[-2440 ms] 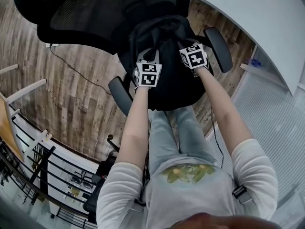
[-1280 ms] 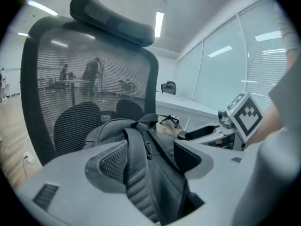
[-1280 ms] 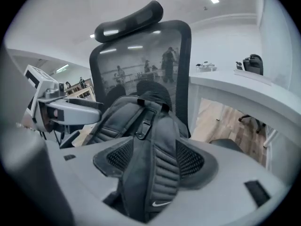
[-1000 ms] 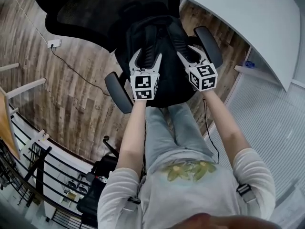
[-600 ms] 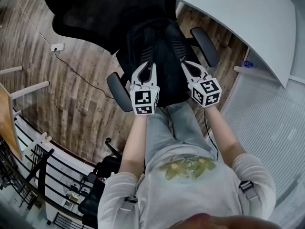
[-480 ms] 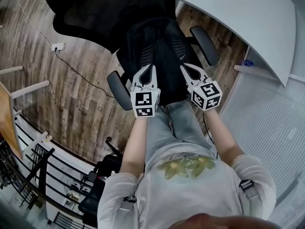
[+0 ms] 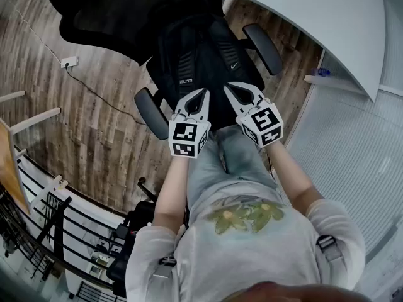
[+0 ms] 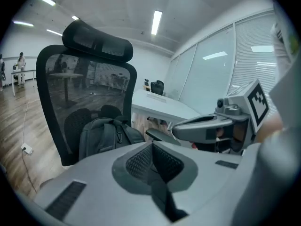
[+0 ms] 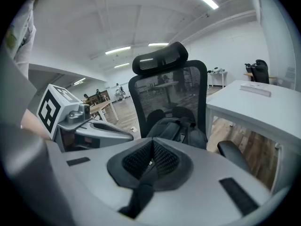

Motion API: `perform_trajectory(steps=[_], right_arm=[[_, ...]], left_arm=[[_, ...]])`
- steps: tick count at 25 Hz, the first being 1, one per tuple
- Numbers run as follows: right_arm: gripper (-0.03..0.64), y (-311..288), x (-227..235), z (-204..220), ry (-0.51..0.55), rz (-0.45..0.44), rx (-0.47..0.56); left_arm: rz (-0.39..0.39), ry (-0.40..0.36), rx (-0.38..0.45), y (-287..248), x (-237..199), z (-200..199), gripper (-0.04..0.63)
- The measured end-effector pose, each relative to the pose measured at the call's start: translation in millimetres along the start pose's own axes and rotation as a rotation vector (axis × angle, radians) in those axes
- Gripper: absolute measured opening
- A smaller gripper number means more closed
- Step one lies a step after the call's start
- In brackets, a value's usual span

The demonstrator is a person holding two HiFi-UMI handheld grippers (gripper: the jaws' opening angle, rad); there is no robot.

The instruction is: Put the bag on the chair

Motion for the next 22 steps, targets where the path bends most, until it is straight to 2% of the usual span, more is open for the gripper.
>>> perform_trajectory(steps=[13, 22], right_arm=[[0.009, 3, 3, 5, -0.015, 0.002, -0.036], [0.009, -7, 4, 8, -0.002, 0.002, -0.049]], left_arm=[[0.028, 0.009, -0.030, -2, 10, 0, 0.014], [0.007, 0.014, -0.044, 1, 1, 10, 0.014]])
Point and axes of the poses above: the fingertips, and each gripper's own axes: y backward along the fingers, x to its right, z out of its underside, the point moved 2 cm from there along y, backward along the fingers, and after that the axes turned 8 degrees about -z, right-handed, at the moved point
